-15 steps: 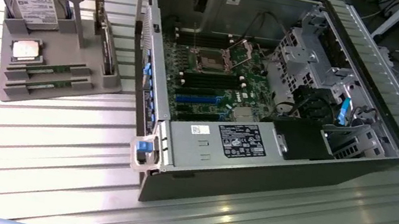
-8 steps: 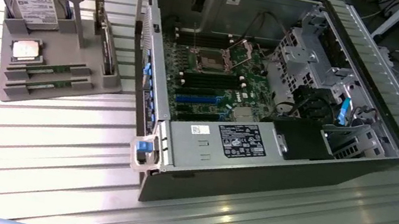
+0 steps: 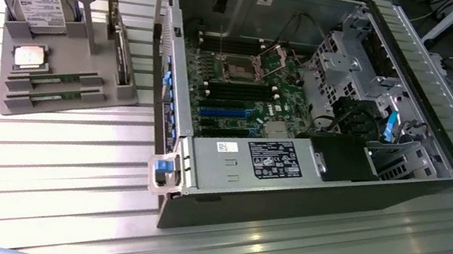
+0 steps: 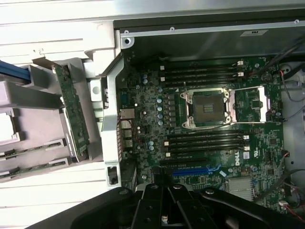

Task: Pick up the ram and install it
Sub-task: 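Reach for the ram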

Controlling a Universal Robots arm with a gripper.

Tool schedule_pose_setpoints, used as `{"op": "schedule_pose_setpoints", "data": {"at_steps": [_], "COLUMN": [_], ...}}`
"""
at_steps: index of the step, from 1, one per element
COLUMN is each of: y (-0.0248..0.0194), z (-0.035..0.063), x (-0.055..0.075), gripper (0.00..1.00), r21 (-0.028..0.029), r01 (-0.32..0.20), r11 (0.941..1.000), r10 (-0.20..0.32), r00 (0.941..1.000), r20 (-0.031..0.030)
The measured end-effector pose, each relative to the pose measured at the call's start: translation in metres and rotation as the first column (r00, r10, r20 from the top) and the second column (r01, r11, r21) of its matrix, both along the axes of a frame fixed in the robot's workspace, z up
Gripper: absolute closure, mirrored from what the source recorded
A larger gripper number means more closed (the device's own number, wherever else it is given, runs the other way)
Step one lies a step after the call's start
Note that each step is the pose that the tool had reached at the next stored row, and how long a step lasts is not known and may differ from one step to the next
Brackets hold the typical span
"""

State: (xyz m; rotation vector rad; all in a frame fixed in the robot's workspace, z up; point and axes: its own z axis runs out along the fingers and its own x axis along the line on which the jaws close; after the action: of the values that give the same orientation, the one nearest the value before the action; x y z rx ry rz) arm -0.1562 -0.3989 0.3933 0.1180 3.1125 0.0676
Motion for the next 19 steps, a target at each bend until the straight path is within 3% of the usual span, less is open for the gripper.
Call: {"op": "schedule_pose_setpoints", "data": {"at_steps": [19], "y": [0.0000], "z": [0.0000], "x": [-0.011], "gripper": [0.89], "r21": [0.0000], "r01": [0.000], "r11": [1.0000], "r10": [0.000], "r00": [1.0000], "r20": [0.0000]}}
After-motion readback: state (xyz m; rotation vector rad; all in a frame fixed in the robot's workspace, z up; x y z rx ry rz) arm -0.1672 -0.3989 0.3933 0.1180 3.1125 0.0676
